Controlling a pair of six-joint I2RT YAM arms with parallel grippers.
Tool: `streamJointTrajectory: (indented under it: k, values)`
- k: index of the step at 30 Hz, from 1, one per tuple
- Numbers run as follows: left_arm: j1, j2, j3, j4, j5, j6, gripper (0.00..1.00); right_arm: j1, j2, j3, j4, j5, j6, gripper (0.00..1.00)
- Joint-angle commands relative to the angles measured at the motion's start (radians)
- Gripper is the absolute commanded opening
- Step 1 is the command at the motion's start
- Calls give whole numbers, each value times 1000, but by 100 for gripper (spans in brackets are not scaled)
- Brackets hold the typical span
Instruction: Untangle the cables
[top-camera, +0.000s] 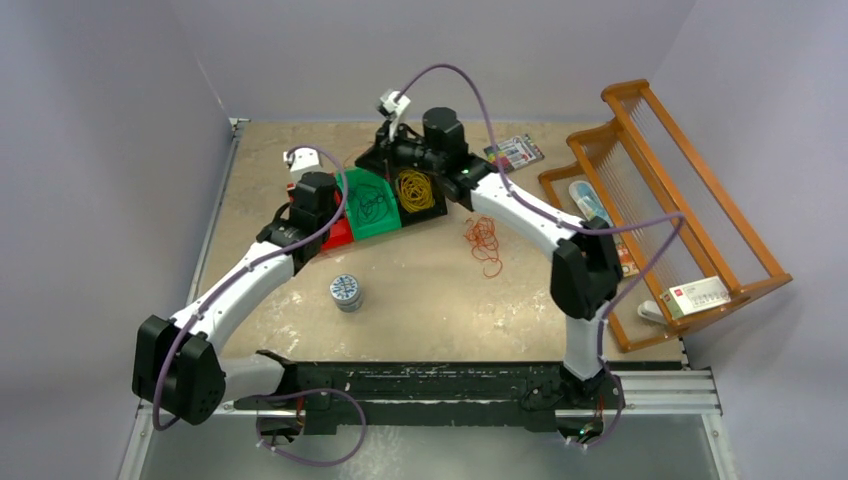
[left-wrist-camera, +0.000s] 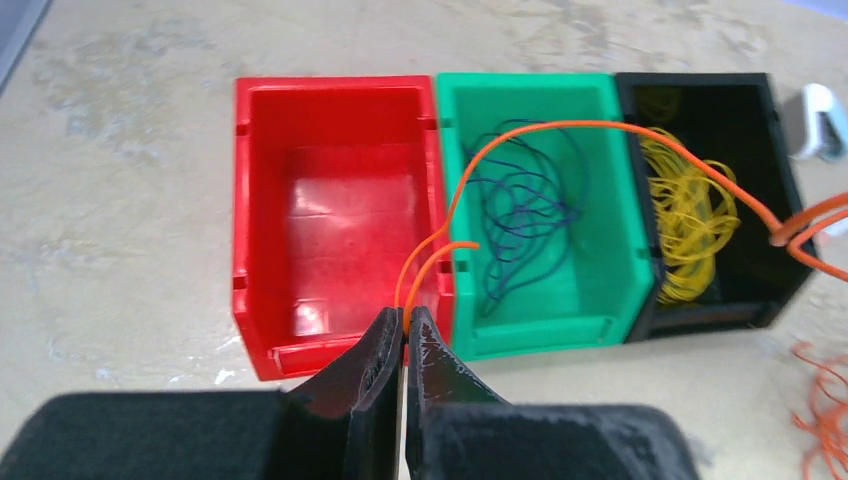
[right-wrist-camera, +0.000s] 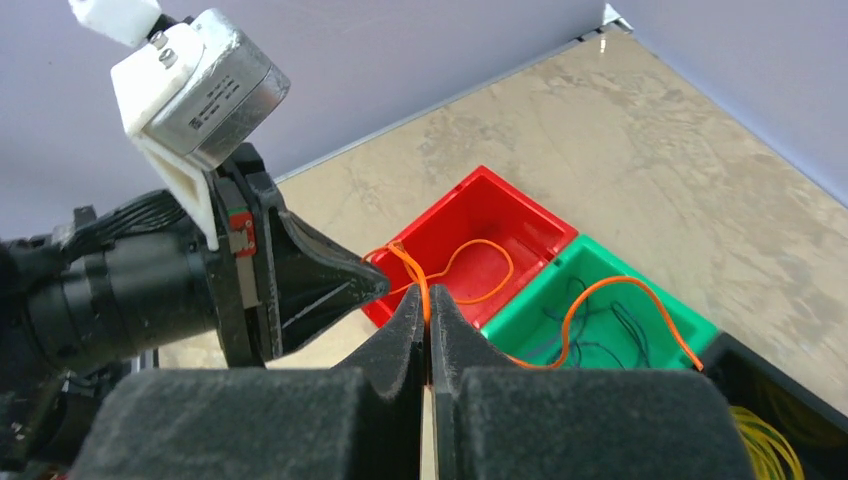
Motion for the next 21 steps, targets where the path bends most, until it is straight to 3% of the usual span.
streamJointTrajectory:
  k: [1, 10, 17, 21]
  values:
    - [47, 28, -39, 116, -99, -37, 0, 29, 112, 154, 23, -53, 1, 0]
    - [152, 139, -144, 309, 19, -103, 0, 54, 321, 382, -35, -118, 3, 0]
    - [199, 210, -172, 395, 74, -136, 0, 59, 387, 436, -37, -137, 7, 0]
    - [200, 197, -168, 378, 78, -148, 10, 59, 398, 439, -35, -129, 12, 0]
